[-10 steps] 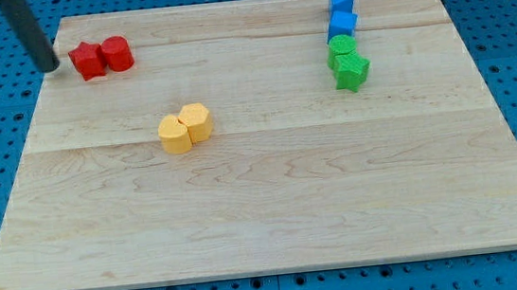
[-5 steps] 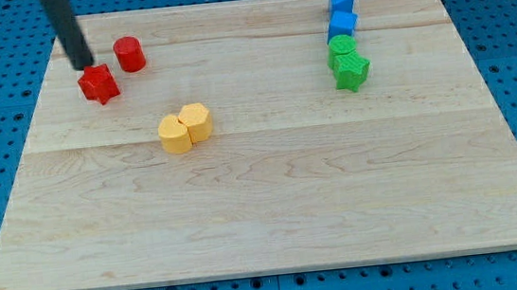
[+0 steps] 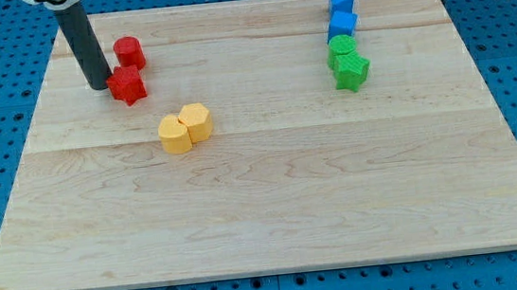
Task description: Move the red star below the red circle
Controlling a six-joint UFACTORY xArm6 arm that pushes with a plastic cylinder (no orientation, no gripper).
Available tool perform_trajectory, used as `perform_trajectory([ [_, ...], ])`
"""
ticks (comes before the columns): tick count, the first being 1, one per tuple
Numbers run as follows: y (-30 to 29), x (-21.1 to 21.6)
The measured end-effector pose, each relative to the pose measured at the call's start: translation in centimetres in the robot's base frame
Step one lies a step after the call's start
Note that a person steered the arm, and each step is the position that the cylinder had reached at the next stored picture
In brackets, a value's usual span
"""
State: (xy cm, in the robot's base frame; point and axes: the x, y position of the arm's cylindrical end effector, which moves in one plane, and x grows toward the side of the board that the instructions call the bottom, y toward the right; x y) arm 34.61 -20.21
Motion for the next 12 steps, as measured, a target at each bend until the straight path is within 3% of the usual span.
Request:
perform_trajectory([
  [2, 3.7, 4.6],
  [5, 13.5, 2.7],
  [7, 7.7, 3.7],
  [12, 6.7, 2.2],
])
